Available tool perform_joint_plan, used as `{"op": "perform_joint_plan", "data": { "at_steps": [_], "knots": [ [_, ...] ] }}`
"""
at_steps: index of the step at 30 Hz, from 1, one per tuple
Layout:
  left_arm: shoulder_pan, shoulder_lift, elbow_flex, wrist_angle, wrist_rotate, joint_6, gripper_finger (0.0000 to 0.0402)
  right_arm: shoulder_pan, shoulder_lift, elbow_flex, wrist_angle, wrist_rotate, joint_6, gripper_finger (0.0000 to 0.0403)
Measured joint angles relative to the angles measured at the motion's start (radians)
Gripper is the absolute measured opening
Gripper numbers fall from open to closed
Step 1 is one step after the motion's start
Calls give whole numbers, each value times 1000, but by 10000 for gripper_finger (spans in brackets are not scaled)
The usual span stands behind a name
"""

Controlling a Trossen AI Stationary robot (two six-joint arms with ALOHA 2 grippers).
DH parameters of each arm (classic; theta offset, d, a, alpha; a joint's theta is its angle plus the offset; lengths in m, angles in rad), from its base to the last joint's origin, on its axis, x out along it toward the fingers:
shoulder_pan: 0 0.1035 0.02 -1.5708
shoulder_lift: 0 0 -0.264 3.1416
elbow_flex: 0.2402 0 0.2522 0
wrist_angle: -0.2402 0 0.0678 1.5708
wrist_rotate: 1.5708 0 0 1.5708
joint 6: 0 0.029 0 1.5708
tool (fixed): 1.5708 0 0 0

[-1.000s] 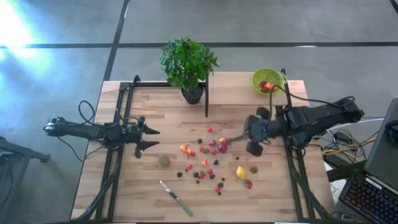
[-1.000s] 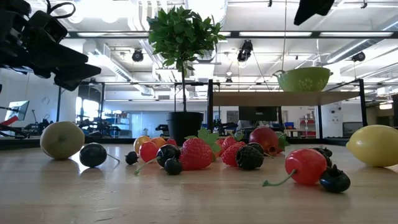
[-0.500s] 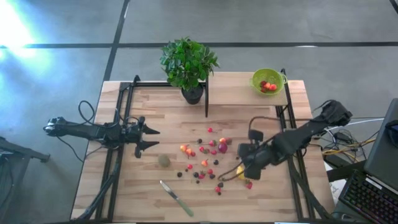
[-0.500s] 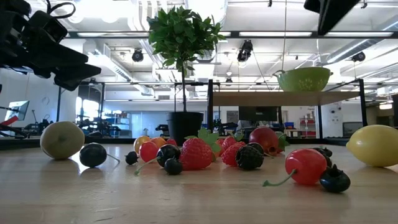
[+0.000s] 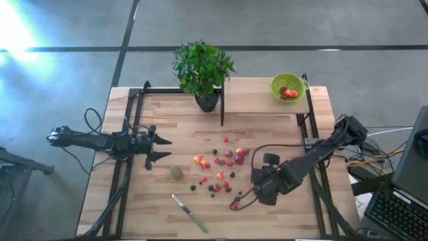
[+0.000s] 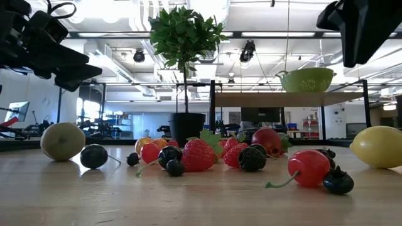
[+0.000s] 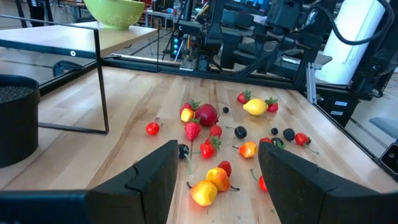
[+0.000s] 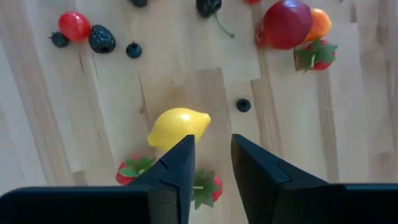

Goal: Pick & Place Fruit
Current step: Put the strawberry into the green strainer bowl on the shelf

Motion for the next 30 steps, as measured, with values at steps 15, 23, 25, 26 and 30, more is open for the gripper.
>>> {"op": "perform_joint_plan", "data": {
  "at_steps": [15, 23, 25, 26, 30],
  "knots": [
    [0, 0, 0, 0, 0, 0, 229, 95, -7, -22, -87, -14, 156, 167],
    [0, 0, 0, 0, 0, 0, 229, 175, -2, -85, -80, 21, -46, 184],
    [0, 0, 0, 0, 0, 0, 229, 190, -2, -104, -79, 26, -137, 185],
    [0, 0, 0, 0, 0, 0, 229, 195, -2, -113, -79, 30, -187, 185],
    [0, 0, 0, 0, 0, 0, 229, 198, -2, -150, -70, 34, -393, 179]
  ]
}}
